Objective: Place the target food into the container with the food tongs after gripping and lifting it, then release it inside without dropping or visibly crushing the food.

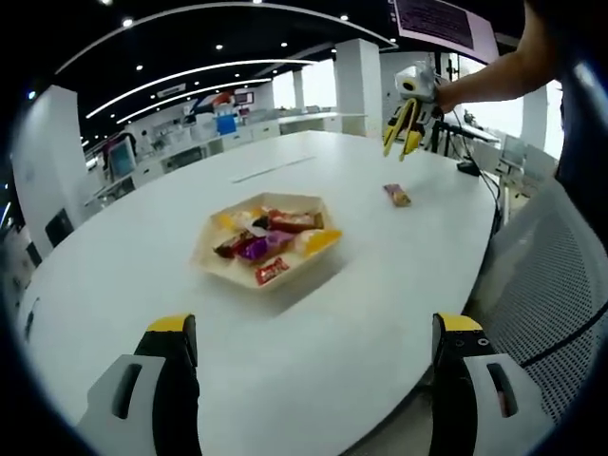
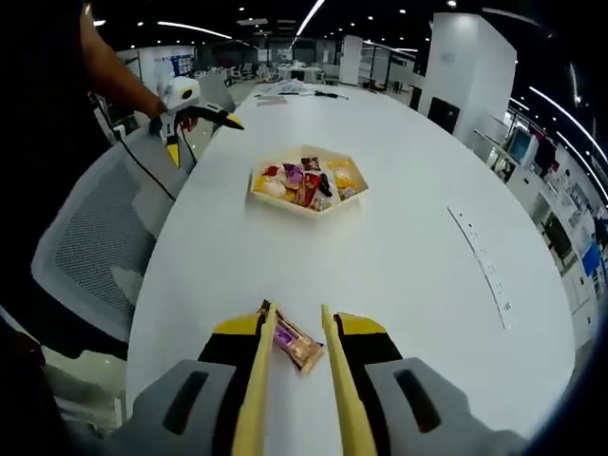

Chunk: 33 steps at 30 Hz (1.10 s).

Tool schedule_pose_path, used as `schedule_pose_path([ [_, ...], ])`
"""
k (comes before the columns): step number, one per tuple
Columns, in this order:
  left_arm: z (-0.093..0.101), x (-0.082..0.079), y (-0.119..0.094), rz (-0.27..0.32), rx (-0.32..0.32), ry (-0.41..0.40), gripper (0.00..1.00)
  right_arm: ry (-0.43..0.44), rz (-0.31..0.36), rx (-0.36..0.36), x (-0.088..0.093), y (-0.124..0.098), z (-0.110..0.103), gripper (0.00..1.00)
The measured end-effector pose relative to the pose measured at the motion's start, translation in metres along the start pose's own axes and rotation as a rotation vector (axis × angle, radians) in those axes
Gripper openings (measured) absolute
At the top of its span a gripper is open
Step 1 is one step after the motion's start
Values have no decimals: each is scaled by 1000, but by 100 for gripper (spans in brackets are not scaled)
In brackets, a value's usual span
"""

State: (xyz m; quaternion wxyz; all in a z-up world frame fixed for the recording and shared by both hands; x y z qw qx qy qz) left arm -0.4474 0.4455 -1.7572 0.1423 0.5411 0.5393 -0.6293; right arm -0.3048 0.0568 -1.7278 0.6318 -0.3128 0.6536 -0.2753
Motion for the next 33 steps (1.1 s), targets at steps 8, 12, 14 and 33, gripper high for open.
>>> schedule_pose_path([
  [8,0,2,1,-8,-1,-5,100,-2,-50,-51,18,19,0,27],
  [12,-1,2,1,-11,-1,-11,100,-37,-91,-75,22,31,-2,27],
  [14,0,1,1,-10,2,-11,100,-67,-115,-81,22,36,-2,28],
  [33,0,1,1,-6,8,-26,100,-32,-252,-76,21,58,3,24],
])
Point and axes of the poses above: the point that each gripper's makers call its tool centre point, and the gripper's own axes: y roughly forward along the fingers, z roughly to its right, x roughly out of its underside, the point moved 6 cm from there along -y, roughly backward along the fingers, and after that the axes turned 10 degrees about -x, right-handed, at the moved point
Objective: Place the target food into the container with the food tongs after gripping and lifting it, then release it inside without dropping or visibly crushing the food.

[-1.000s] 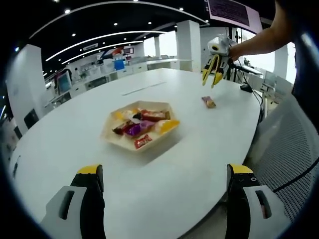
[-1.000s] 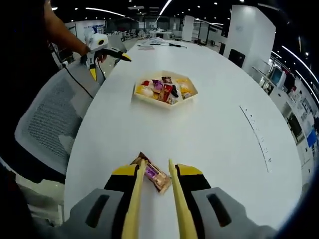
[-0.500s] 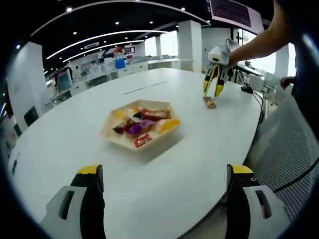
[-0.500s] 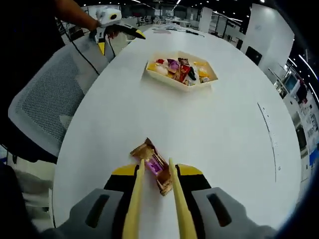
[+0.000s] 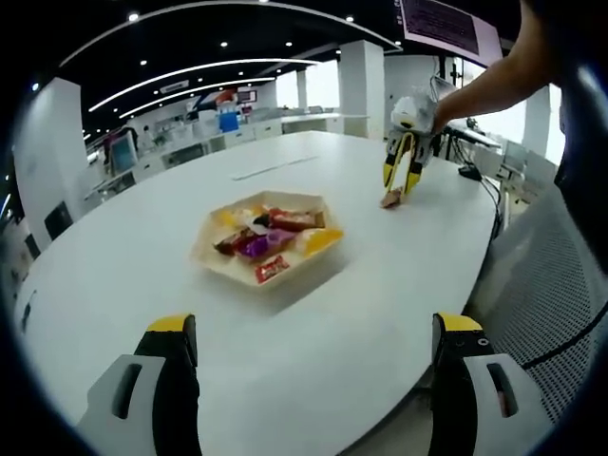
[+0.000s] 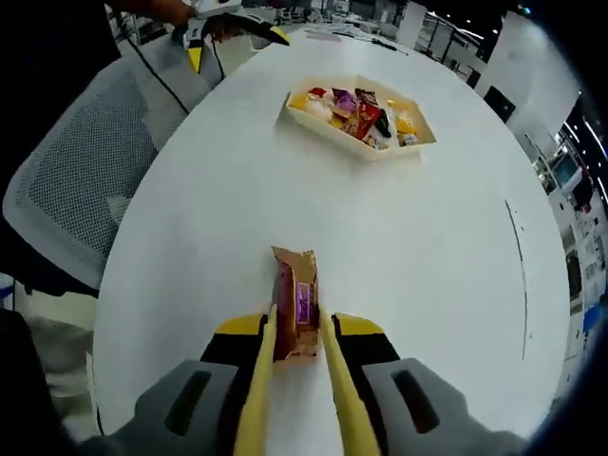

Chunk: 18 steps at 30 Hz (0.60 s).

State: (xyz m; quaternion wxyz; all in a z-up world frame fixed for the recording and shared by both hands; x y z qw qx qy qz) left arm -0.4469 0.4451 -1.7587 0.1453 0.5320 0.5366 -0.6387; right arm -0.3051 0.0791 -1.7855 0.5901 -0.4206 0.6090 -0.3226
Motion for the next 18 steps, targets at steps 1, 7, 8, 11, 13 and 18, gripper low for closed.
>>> schedule_pose_path([
  [1,0,0,0,2,1,1,100,-18,7,-2,-1,0,0,24],
  [7,0,-1,0,2,4,2,100,80,29,9,2,-4,0,21],
  [8,1,0,0,0,5,3,100,73,27,10,2,-3,-1,21],
  [11,1,0,0,0,7,4,100,88,30,18,2,-6,0,21],
  [13,2,0,0,5,15,-1,100,122,63,33,0,-12,3,21],
  [18,2,-4,-2,34,21,-11,100,157,69,63,-2,-19,5,21],
])
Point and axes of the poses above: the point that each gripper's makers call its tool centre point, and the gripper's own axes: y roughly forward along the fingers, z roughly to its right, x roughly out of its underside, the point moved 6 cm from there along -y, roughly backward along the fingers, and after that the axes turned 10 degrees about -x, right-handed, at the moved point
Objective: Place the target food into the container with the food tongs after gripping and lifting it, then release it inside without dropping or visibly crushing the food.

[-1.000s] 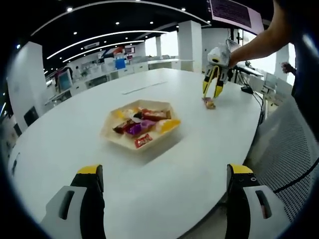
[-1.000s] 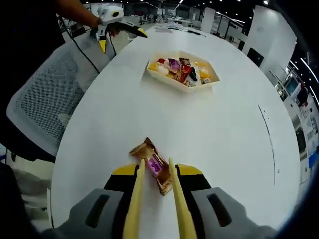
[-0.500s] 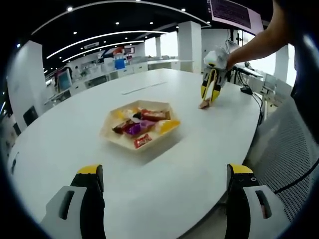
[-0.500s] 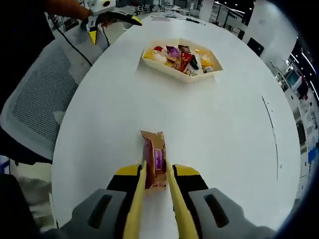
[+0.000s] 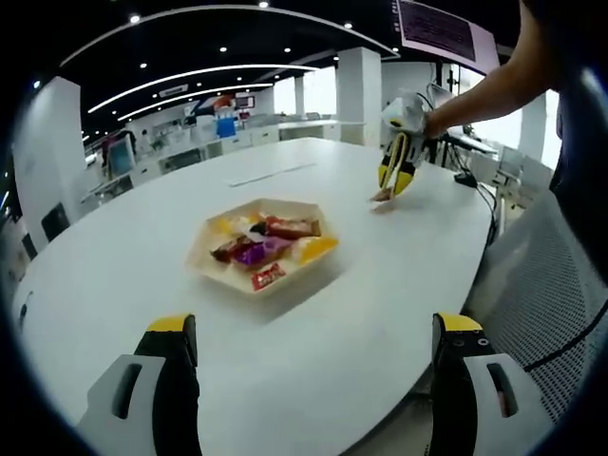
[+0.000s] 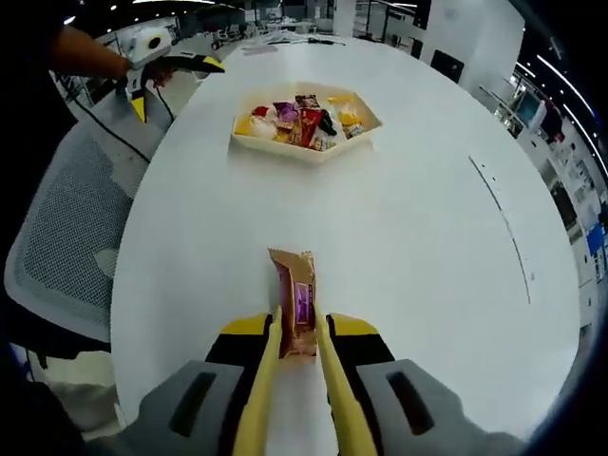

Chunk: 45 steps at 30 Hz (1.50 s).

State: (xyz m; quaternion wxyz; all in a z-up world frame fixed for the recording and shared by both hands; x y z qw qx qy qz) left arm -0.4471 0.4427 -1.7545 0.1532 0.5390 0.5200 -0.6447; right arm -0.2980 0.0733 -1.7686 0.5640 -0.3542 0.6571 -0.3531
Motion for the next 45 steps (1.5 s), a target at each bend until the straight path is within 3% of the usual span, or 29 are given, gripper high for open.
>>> schedule_pose_path([
  [12,1,-1,-1,13,14,1,100,33,8,43,-16,-17,5,21],
  [23,3,-9,-5,70,35,-32,100,38,3,76,-52,-40,18,21],
  [33,9,-20,-11,128,77,-73,100,15,-20,79,-103,-34,13,21],
  [37,14,-17,-9,102,66,35,100,16,-14,86,-123,-27,13,22],
  [45,13,-18,-8,106,75,26,100,-29,-5,70,-182,-5,16,22],
])
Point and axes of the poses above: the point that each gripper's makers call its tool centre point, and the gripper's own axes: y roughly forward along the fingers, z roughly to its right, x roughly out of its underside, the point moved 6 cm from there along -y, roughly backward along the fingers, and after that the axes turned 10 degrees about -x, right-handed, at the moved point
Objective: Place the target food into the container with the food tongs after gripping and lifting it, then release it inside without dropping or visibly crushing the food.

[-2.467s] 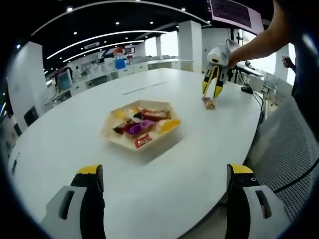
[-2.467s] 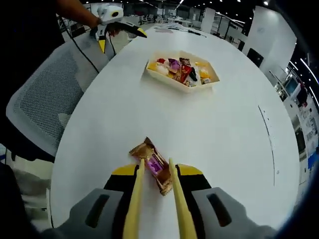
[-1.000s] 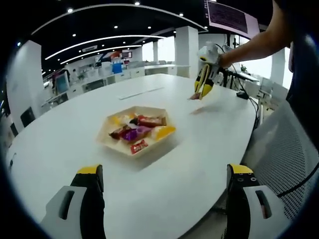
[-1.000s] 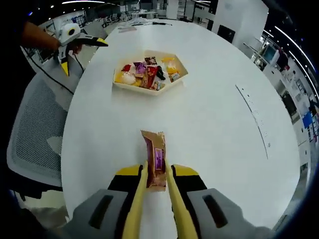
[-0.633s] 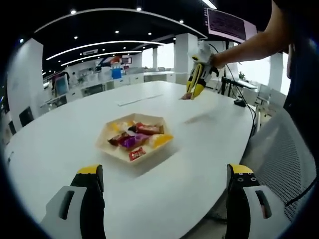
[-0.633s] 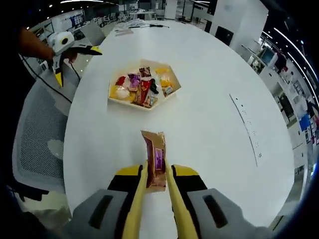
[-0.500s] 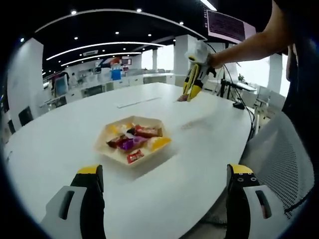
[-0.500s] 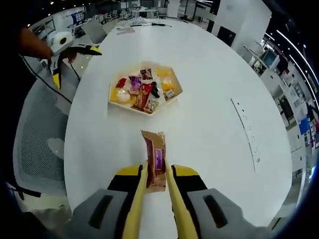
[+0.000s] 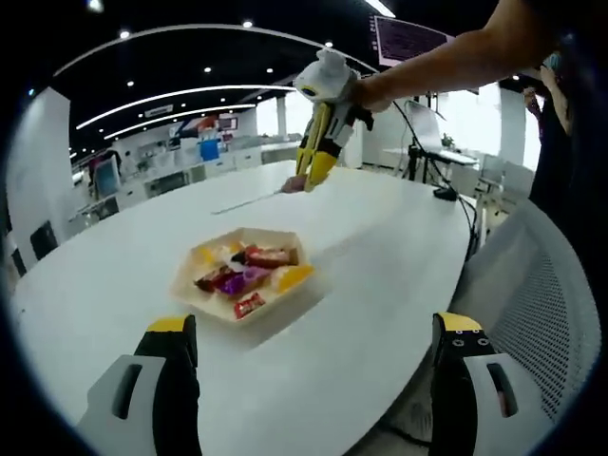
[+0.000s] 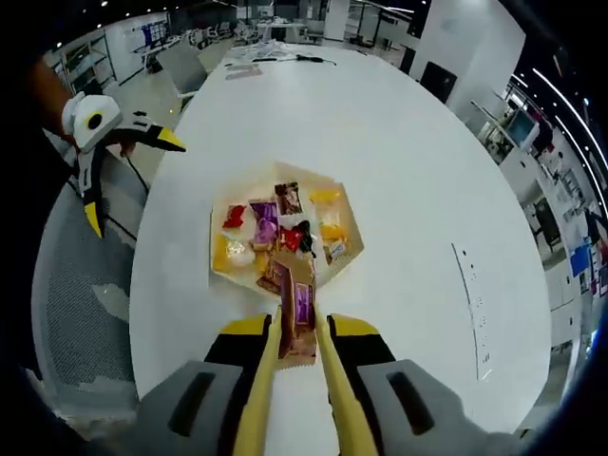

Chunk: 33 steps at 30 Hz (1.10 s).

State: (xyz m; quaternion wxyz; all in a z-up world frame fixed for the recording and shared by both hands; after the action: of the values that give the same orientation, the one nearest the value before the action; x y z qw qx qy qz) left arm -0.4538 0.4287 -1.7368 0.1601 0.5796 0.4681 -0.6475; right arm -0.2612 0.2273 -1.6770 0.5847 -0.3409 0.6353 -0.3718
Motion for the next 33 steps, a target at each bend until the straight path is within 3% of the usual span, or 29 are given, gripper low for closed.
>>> schedule_pose_path([
  [6,1,1,0,-3,11,6,100,-22,18,-16,-39,22,5,22],
  [12,-1,2,0,-7,1,8,100,-49,28,-33,-66,40,8,22],
  [19,-2,0,-1,2,-9,3,100,-115,28,-49,-79,46,7,25],
  [24,-2,-1,-1,9,-8,-12,100,-103,47,-50,-80,43,6,24],
  [27,-2,-5,-2,27,41,-108,100,-107,93,-43,-84,36,3,24],
  [29,-2,-10,-3,31,113,-161,100,-114,132,-38,-87,28,0,24],
  [30,-3,-14,-3,35,151,-90,100,-119,157,-39,-88,23,-3,24],
  [31,-7,-19,-1,50,141,-45,100,-123,178,-34,-89,19,-5,24],
  [33,-15,-35,2,73,153,-31,99,-127,227,-37,-92,10,-11,24],
])
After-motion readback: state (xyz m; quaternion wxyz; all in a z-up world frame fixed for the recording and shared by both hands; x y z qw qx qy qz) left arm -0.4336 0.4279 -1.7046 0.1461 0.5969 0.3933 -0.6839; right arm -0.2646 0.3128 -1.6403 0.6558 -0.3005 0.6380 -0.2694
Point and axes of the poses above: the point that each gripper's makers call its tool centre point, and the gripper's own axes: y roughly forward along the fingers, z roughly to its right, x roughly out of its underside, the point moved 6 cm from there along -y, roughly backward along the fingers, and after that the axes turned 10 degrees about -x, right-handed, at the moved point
